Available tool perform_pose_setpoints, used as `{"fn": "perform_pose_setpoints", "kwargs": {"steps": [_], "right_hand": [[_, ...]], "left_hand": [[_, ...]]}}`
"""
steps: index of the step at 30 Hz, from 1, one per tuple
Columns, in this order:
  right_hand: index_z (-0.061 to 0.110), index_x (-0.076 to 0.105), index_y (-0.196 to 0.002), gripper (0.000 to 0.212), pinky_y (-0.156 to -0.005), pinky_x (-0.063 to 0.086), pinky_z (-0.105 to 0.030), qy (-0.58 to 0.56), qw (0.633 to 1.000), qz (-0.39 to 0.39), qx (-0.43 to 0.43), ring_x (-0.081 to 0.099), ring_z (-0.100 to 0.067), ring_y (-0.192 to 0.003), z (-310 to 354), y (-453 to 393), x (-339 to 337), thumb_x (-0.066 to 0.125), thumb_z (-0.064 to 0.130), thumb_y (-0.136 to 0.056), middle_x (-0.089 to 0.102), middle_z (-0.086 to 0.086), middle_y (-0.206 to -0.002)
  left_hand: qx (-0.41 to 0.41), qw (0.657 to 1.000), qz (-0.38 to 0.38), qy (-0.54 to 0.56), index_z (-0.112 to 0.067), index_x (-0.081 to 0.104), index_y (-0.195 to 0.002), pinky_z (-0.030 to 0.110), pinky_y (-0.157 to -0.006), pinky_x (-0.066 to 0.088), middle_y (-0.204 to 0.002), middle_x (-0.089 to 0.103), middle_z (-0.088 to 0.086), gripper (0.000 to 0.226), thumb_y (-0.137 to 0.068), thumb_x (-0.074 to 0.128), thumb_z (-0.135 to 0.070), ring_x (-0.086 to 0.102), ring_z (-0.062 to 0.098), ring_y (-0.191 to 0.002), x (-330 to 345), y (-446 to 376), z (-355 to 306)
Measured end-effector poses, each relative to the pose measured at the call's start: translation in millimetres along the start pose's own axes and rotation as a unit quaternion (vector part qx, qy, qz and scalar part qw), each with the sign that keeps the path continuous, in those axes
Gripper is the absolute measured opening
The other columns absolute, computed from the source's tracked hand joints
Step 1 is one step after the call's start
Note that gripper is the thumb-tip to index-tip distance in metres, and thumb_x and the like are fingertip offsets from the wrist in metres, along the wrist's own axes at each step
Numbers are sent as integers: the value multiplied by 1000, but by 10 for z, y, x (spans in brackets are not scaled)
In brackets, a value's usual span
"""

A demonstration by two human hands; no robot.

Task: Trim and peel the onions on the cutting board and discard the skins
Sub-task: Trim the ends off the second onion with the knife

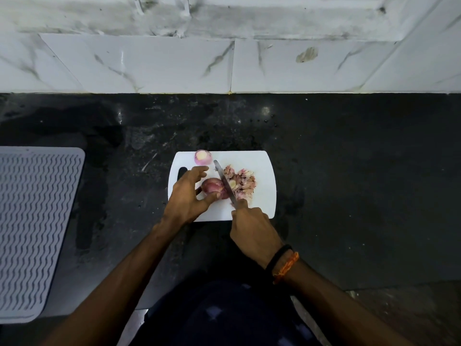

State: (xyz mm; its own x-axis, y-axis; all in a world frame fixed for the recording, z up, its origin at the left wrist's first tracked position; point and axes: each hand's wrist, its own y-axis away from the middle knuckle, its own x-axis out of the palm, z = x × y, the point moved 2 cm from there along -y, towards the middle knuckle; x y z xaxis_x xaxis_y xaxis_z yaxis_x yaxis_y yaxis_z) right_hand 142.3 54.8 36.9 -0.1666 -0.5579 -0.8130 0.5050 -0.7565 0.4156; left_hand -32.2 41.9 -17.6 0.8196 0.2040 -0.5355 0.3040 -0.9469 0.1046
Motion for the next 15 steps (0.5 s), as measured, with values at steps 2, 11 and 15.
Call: {"fn": "perform_pose_setpoints", "kwargs": {"steps": [2, 11, 15], "right_hand": [[7, 37, -140, 42, -79, 49, -29, -6, 1000, 7, 7, 64, -26, -97, -20, 15, -4, 42, 25, -103, 64, -13, -116], [5, 41, -136, 37, -83, 47, -34, -11, 1000, -15, 8, 63, -30, -100, 8, -76, 46, 42, 18, -102, 64, -14, -116], [4, 33, -146, 47, -91, 48, -30, -15, 1000, -20, 15, 62, -27, -106, 13, 23, 141, 41, 22, -103, 61, -14, -126]], "left_hand": [[-22, 999, 36, -17, -10, 60, -131, 27, -94, 53, -124, 66, 6, 63, -76, 85, -27, 62, 15, -106, -26, -56, -32], [2, 1000, 2, 5, -9, 72, -116, 42, -88, 59, -111, 73, 6, 54, -66, 90, -11, 67, 20, -100, 21, 30, -47], [19, 1000, -14, -2, -7, 72, -115, 46, -87, 59, -115, 71, 8, 53, -65, 90, -10, 67, 24, -104, -11, -5, 26]]}}
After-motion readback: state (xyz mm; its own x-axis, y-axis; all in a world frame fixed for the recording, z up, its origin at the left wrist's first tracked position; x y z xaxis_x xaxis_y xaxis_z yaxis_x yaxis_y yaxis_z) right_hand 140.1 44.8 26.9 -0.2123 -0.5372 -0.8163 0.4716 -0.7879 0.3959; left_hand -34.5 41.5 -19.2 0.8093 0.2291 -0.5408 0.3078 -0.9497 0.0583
